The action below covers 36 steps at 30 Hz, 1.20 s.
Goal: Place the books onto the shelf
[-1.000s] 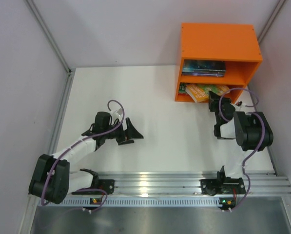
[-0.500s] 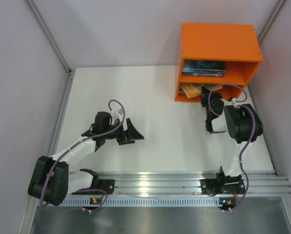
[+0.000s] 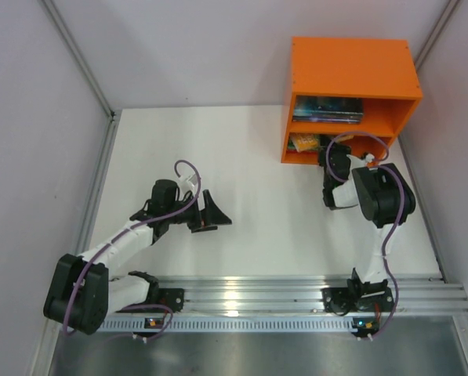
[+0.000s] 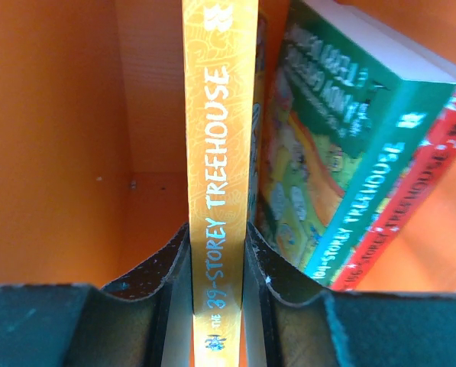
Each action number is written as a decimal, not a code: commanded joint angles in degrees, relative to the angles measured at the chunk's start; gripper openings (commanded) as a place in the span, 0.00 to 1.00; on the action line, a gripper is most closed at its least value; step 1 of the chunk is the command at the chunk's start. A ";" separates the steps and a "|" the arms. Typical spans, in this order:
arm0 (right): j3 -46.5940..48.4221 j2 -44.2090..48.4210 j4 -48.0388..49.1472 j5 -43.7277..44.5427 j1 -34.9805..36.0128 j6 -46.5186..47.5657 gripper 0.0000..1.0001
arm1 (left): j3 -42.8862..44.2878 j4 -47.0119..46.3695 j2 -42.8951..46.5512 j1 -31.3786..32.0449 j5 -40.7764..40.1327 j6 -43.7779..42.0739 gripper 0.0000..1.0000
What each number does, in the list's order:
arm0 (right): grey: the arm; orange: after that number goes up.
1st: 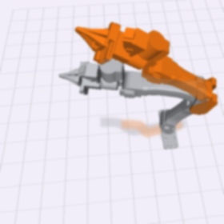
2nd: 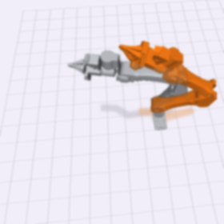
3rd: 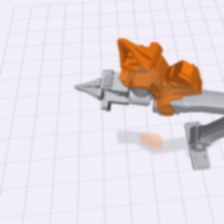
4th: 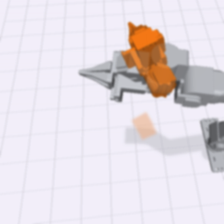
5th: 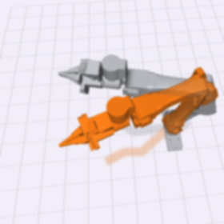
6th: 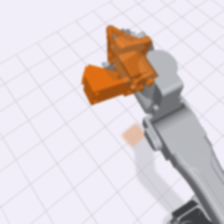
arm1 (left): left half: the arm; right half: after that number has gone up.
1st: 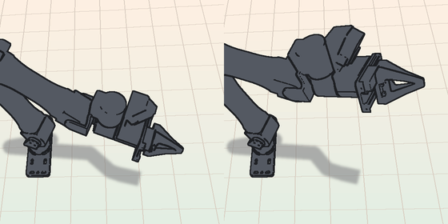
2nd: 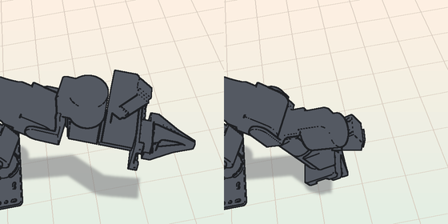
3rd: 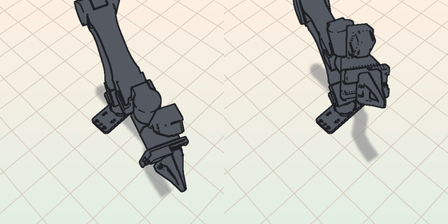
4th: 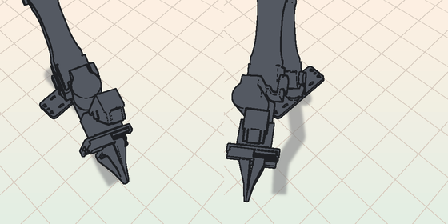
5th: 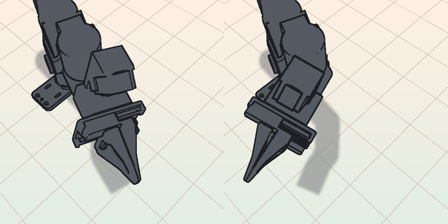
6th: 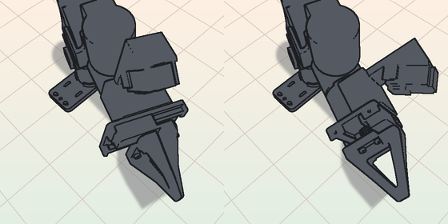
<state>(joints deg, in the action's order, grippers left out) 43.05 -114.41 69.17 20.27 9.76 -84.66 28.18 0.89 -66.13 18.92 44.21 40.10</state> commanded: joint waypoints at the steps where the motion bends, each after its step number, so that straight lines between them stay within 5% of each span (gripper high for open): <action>1: 0.55 3.83 -0.59 0.12 2.10 0.11 0.20 | 1.35 -1.24 0.82 0.24 1.24 -1.16 0.98; 11: -1.48 5.16 -6.14 -3.13 2.81 -0.15 0.31 | 2.67 0.24 1.18 0.33 1.23 -1.78 0.98; 16: 0.37 5.87 -9.48 -5.94 3.25 0.63 0.49 | 2.58 0.61 1.09 0.24 1.06 -1.86 0.98; 26: 3.45 10.34 -26.96 -9.73 3.07 3.19 0.52 | 2.14 1.92 2.06 0.42 -0.26 -2.30 0.98; 36: 2.83 12.54 -32.07 -11.13 2.11 2.84 0.52 | 1.61 2.72 2.23 0.42 -1.23 -2.74 0.98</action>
<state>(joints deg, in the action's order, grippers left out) 44.07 -105.06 38.83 9.69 12.21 -82.87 28.82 3.75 -65.23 19.20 43.44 38.79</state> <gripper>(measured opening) 0.531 0.978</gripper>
